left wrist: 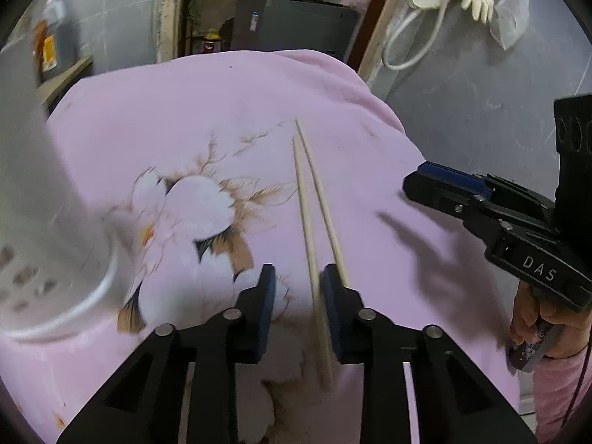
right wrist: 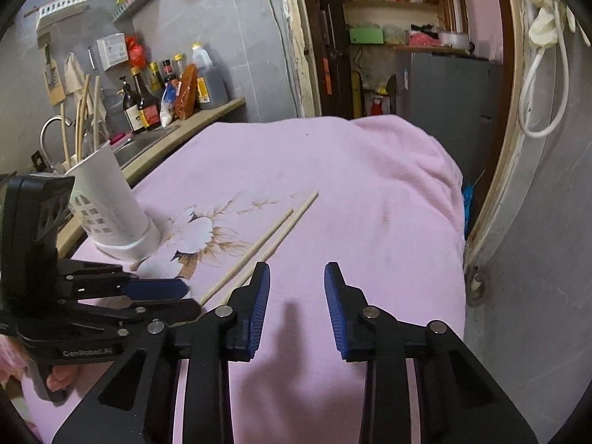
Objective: Organize utensils
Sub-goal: 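Grasp a wooden chopstick with the left tool while the right tool grasps the other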
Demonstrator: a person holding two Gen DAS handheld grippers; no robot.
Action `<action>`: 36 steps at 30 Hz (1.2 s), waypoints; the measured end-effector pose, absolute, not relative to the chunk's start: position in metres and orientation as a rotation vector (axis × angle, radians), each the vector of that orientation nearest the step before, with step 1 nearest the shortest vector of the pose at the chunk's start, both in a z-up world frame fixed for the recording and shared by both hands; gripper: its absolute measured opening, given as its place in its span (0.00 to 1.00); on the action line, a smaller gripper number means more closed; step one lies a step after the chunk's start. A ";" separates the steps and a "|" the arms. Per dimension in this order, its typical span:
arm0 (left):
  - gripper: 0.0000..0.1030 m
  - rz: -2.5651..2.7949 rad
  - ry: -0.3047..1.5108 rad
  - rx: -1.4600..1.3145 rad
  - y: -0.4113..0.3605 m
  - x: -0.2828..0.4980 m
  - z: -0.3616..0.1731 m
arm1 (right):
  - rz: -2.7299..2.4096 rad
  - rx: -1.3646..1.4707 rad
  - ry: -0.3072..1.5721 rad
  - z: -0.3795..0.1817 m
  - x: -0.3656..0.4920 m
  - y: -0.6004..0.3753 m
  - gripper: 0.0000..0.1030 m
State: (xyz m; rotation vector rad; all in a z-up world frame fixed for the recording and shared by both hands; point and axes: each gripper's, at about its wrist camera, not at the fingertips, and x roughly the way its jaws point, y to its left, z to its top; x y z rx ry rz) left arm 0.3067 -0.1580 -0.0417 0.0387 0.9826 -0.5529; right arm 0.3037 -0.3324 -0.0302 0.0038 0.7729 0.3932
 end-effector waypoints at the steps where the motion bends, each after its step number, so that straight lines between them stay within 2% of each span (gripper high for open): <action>1: 0.18 -0.550 0.985 0.048 -0.161 0.309 -0.042 | 0.395 0.003 0.780 -0.031 0.306 -0.332 0.26; 5: 0.12 -0.537 0.987 0.062 -0.166 0.316 -0.046 | 0.404 0.006 0.810 -0.035 0.315 -0.329 0.26; 8: 0.03 -0.514 0.994 0.053 -0.166 0.323 -0.048 | 0.409 -0.003 0.822 -0.036 0.321 -0.325 0.26; 33: 0.03 -0.422 0.988 -0.017 -0.136 0.301 -0.040 | 0.423 -0.093 1.019 -0.058 0.384 -0.287 0.22; 34: 0.03 -0.421 0.989 -0.019 -0.135 0.300 -0.040 | 0.426 -0.105 1.018 -0.057 0.383 -0.288 0.17; 36: 0.03 -0.422 0.993 -0.023 -0.135 0.299 -0.040 | 0.433 -0.152 1.005 -0.056 0.376 -0.287 0.13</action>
